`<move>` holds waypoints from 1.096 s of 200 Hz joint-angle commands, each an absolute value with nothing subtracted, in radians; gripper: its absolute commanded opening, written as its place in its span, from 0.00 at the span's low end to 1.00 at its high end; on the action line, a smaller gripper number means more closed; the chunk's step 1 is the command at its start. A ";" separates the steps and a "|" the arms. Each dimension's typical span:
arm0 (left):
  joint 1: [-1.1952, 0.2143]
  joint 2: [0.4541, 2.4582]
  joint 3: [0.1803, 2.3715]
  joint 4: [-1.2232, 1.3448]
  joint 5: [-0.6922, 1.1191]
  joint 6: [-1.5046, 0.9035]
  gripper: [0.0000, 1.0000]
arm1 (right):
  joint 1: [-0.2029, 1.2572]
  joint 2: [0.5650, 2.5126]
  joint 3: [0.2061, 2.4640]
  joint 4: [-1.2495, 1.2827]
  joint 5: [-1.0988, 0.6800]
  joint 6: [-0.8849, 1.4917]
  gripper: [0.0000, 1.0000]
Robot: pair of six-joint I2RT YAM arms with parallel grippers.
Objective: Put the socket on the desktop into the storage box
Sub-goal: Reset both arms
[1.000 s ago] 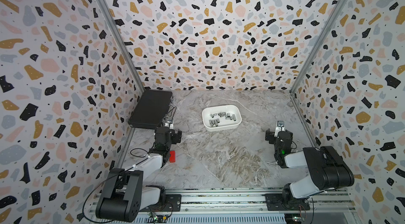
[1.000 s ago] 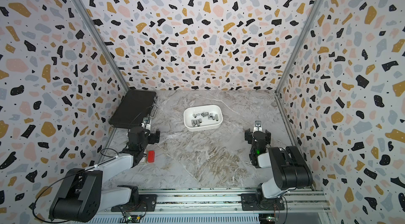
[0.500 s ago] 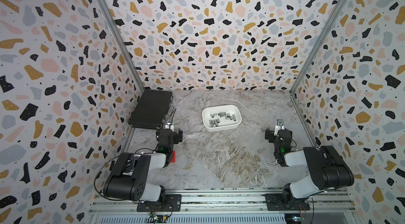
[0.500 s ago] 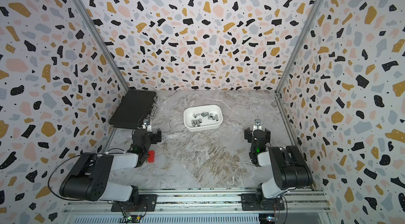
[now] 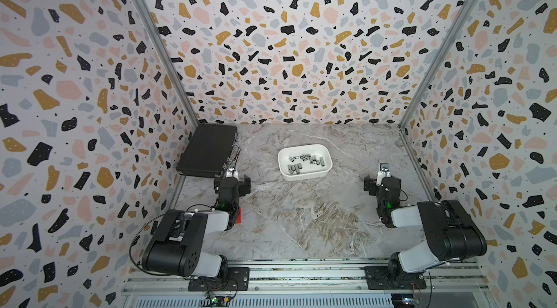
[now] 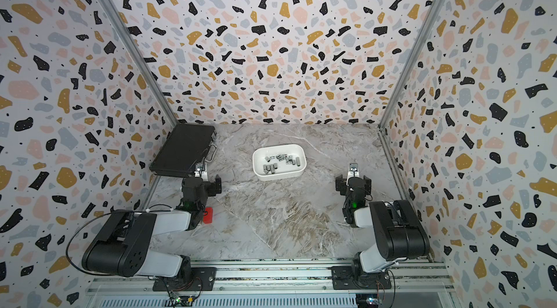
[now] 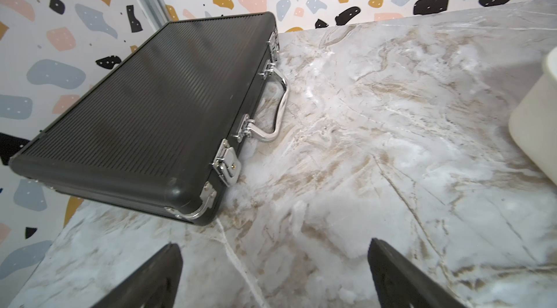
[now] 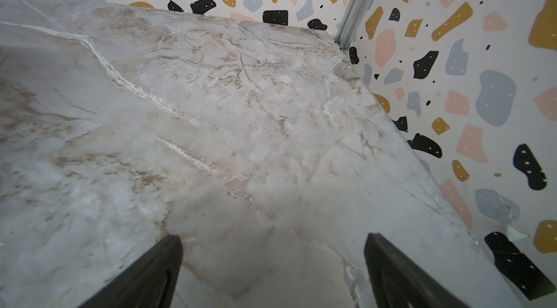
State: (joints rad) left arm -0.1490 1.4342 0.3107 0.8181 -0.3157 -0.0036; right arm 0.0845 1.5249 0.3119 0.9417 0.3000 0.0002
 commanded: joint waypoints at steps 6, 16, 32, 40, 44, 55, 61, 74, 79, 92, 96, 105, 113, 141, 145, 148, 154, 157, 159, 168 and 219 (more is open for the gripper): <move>-0.109 1.398 0.259 0.910 -0.366 -0.071 1.00 | 0.038 1.504 0.316 0.936 0.273 0.044 1.00; -0.132 1.445 0.345 0.807 -0.349 -0.007 1.00 | 0.052 1.520 0.346 0.904 0.262 0.016 1.00; -0.140 1.442 0.323 0.856 -0.343 -0.007 1.00 | 0.065 1.517 0.342 0.909 0.278 0.006 1.00; -0.140 1.425 0.316 0.846 -0.338 -0.012 1.00 | 0.066 1.514 0.333 0.923 0.278 0.004 1.00; -0.140 1.419 0.315 0.840 -0.333 -0.011 1.00 | 0.067 1.511 0.336 0.915 0.278 0.007 1.00; -0.140 1.417 0.315 0.837 -0.331 -0.011 1.00 | 0.067 1.514 0.335 0.920 0.277 0.007 1.00; -0.140 1.419 0.312 0.849 -0.332 -0.010 1.00 | 0.067 1.514 0.334 0.923 0.277 0.006 1.00; -0.140 1.423 0.311 0.858 -0.331 -0.010 1.00 | 0.066 1.512 0.335 0.915 0.279 0.008 1.00; -0.139 1.422 0.311 0.855 -0.331 -0.009 1.00 | 0.067 1.513 0.336 0.919 0.277 0.008 1.00; -0.140 1.423 0.311 0.854 -0.331 -0.009 1.00 | 0.067 1.512 0.336 0.918 0.278 0.006 1.00; -0.139 1.422 0.311 0.854 -0.331 -0.010 1.00 | 0.067 1.513 0.336 0.917 0.278 0.006 1.00; -0.139 1.422 0.311 0.854 -0.331 -0.010 1.00 | 0.066 1.513 0.336 0.919 0.277 0.006 1.00; -0.140 1.423 0.312 0.854 -0.331 -0.010 1.00 | 0.066 1.513 0.336 0.919 0.277 0.006 1.00; -0.140 1.423 0.313 0.853 -0.331 -0.008 1.00 | 0.067 1.513 0.336 0.919 0.277 0.005 1.00; -0.138 1.423 0.313 0.853 -0.329 -0.009 1.00 | 0.067 1.513 0.336 0.919 0.278 0.007 1.00; -0.138 1.423 0.313 0.852 -0.326 -0.011 1.00 | 0.067 1.512 0.336 0.919 0.278 0.005 1.00; -0.137 1.423 0.316 0.847 -0.322 -0.009 1.00 | 0.067 1.512 0.336 0.919 0.277 0.006 1.00; -0.138 1.424 0.317 0.845 -0.305 -0.003 1.00 | 0.066 1.512 0.336 0.919 0.277 0.005 1.00; -0.138 1.424 0.318 0.846 -0.287 0.004 1.00 | 0.066 1.512 0.336 0.918 0.277 0.006 1.00; -0.137 1.422 0.317 0.847 -0.244 0.023 1.00 | 0.066 1.513 0.336 0.919 0.277 0.005 1.00; -0.074 1.370 0.287 0.811 -0.239 -0.069 1.00 | 0.067 1.513 0.336 0.917 0.278 0.008 1.00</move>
State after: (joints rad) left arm -0.1120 1.4204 0.2379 0.8951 -0.2230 0.0025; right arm 0.0654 1.5249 0.3168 0.9264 0.2790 0.0105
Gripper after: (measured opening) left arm 0.996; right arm 0.993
